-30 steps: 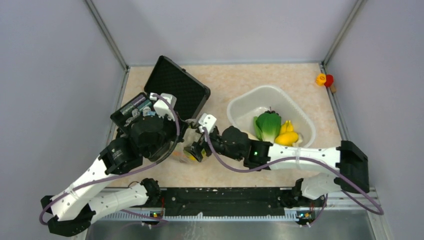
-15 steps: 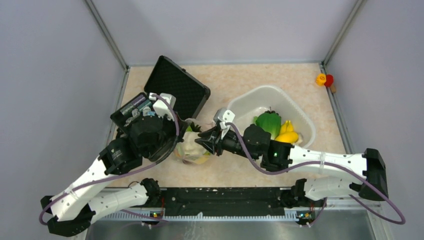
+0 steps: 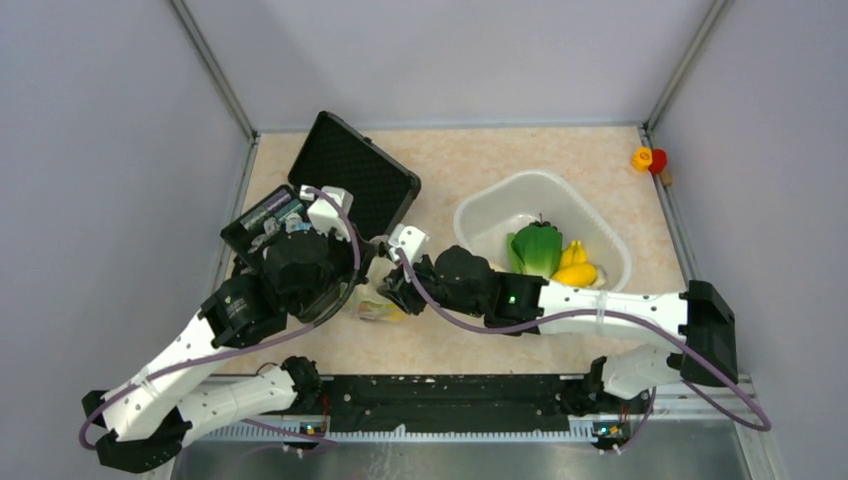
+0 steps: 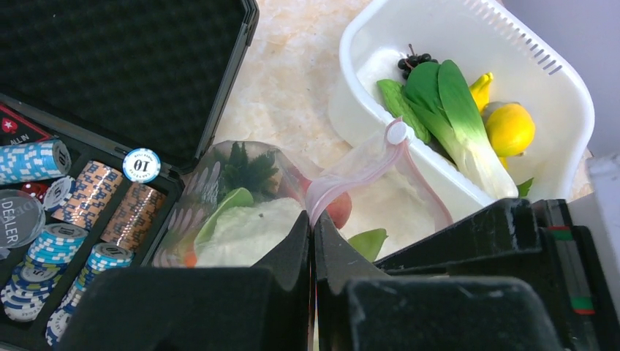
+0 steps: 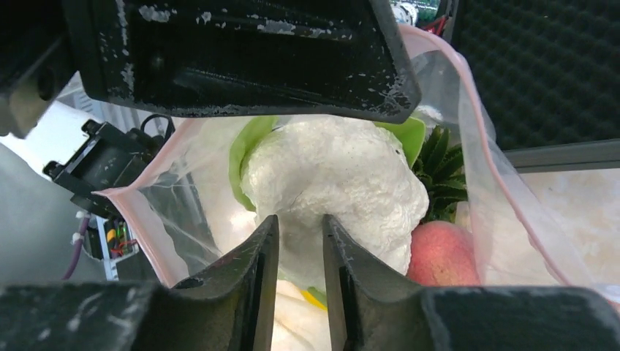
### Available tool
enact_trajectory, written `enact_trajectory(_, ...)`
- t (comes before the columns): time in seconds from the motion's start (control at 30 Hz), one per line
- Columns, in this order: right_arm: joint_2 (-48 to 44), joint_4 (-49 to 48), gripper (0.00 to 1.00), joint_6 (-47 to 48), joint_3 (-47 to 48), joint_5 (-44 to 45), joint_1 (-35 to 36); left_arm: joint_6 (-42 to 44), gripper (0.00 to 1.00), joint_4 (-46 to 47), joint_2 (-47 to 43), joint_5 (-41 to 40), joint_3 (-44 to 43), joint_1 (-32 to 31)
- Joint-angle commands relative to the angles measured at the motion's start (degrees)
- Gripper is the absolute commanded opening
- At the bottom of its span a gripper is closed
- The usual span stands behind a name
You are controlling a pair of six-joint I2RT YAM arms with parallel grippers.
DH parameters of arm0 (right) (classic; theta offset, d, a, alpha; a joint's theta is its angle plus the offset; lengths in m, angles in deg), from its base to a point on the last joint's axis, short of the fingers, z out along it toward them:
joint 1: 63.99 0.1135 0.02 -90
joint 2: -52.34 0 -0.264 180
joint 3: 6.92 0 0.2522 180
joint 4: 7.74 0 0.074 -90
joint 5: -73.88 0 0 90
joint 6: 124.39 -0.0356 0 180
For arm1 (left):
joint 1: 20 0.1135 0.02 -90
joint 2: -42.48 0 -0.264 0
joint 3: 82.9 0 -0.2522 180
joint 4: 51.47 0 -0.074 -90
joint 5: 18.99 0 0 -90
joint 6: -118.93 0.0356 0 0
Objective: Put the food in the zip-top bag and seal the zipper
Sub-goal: Place the fake vegetable in the zipper food storage bag, then adjust the zipper food storage bag at the center of the board.
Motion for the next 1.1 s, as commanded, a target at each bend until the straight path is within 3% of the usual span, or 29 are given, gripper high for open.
enact_trajectory(0.0,-2.32,-1.62,0.33,-0.5,1.39,2.77,0.32,-0.72,0.0,4.85,-1.21,-0.43,-0.72,-0.12)
enact_trajectory(0.1,-10.09,-10.24,0.49,-1.63,-4.81,-3.75,0.29,-0.43,0.01,4.76,-1.62,-1.12,-0.18,-0.12)
enact_trajectory(0.2,-17.62,-15.81,0.56,-2.69,-10.57,-6.76,0.33,0.11,0.01,4.55,-1.9,-1.63,-0.15,-0.12)
enact_trajectory(0.37,-27.71,-14.06,0.57,-2.01,-17.35,7.15,-0.14,2.72,0.0,5.52,-2.29,0.47,0.41,-0.12)
enact_trajectory(0.43,-30.3,-11.94,0.57,-4.01,-19.42,12.59,-2.47,3.44,0.0,5.76,-2.21,1.33,0.67,-0.07)
enact_trajectory(0.5,-31.5,-9.27,0.56,-6.9,-20.83,12.64,-7.01,4.08,0.0,6.02,-2.07,2.42,0.77,-0.12)
enact_trajectory(0.63,-31.59,-7.15,0.52,-8.46,-23.79,4.41,-15.33,5.0,0.0,6.43,-2.46,3.97,1.22,-0.12)
enact_trajectory(0.83,-31.59,-14.21,0.61,-0.03,-30.36,-12.69,-20.17,8.32,0.0,5.23,-2.82,7.98,1.09,-0.12)
enact_trajectory(1.07,-33.06,-18.62,0.64,18.45,-35.15,-22.9,-20.28,15.84,0.0,5.69,-1.04,32.35,-1.77,-0.12)
